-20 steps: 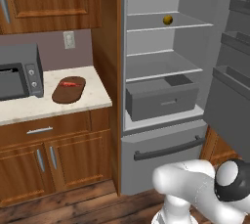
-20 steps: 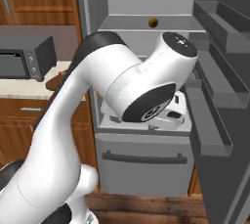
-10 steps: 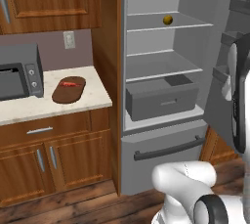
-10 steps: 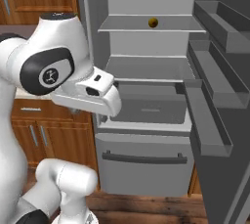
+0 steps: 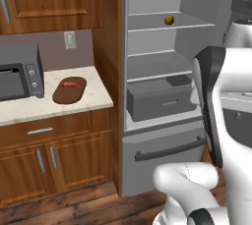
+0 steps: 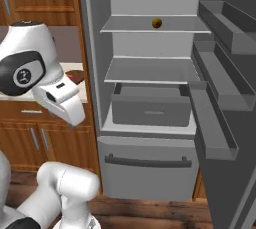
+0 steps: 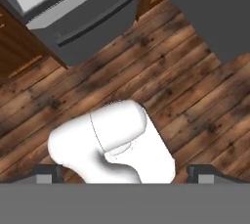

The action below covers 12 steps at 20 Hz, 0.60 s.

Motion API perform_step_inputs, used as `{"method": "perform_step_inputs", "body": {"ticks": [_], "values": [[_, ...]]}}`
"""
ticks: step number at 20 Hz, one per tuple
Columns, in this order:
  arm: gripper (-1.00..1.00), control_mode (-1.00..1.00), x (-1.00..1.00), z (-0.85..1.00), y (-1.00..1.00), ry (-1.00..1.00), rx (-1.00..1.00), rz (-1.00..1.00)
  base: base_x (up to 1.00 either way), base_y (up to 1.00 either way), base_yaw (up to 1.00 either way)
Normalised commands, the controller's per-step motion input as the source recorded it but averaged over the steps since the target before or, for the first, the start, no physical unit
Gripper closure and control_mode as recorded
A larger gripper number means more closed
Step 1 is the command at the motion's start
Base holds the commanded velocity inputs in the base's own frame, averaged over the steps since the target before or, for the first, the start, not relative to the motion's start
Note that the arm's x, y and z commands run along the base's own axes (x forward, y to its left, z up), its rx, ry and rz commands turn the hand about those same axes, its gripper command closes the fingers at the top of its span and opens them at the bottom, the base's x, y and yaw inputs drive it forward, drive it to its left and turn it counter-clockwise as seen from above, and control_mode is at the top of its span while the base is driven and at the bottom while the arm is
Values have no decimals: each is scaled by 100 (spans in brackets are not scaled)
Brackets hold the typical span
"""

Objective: Retrieve a lemon from the fridge and place it on the cutting board with the fish.

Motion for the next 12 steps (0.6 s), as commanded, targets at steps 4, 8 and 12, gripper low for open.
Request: {"method": "perform_step_inputs", "body": {"ticks": [4,8,12], "values": [[-100,-100,10,-19,23,-1,0,6,0,0,0],[-100,-100,18,-37,-1,-1,0,36,0,0,0],[-100,-100,6,-35,0,0,0,30,0,0,0]]}}
